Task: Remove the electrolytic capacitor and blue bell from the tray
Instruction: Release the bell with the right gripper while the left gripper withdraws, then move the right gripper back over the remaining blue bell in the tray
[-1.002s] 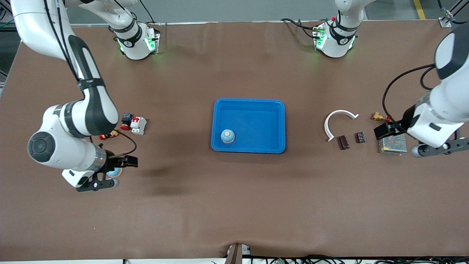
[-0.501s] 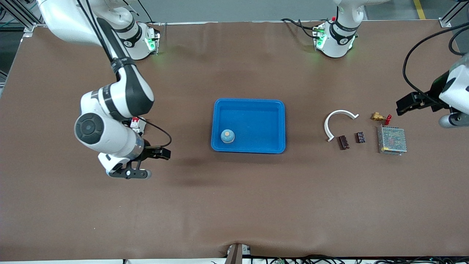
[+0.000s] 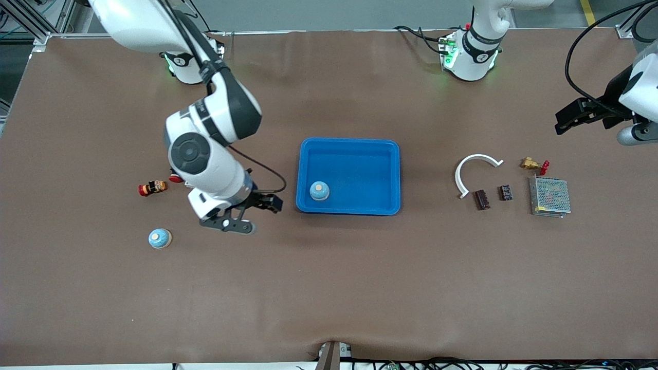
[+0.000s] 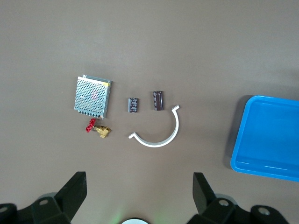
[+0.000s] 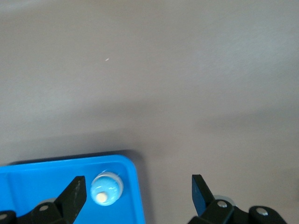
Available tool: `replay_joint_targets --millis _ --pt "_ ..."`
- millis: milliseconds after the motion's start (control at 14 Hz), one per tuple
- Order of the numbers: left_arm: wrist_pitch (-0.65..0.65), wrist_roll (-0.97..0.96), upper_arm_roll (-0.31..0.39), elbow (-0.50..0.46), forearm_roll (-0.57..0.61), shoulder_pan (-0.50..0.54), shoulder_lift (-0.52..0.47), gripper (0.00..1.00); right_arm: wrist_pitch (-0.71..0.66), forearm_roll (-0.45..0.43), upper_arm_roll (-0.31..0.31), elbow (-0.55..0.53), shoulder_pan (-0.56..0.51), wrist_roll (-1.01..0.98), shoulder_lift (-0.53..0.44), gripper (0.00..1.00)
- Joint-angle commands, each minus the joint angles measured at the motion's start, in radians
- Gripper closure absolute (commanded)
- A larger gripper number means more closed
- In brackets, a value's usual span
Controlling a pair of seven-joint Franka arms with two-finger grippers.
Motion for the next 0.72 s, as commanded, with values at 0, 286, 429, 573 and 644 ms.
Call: replay_joint_targets --millis 0,286,429,573,644 --pt "0.022 0.018 0.012 -0.033 -0.021 -0.009 -0.027 0.00 0.028 -0.002 -0.013 -0.006 0.041 0.042 0.020 0.00" --pt "0.021 0.018 0.017 -0.033 -0.023 0.004 -0.027 0.00 0.075 -0.001 -0.013 -0.006 0.072 0.077 0.056 0.00" --pt "0.021 0.018 0.018 -0.032 -0.023 0.005 -0.028 0.00 0.092 -0.002 -0.014 -0.006 0.103 0.102 0.081 0.00" --pt "0.021 0.018 0.018 -0.032 -0.023 0.005 -0.030 0.00 0.120 -0.004 -0.016 -0.004 0.121 0.122 0.104 0.00" --pt "0.019 0.018 0.020 -0.032 -0.023 0.005 -0.033 0.00 0.129 -0.004 -0.016 -0.004 0.129 0.125 0.110 0.00"
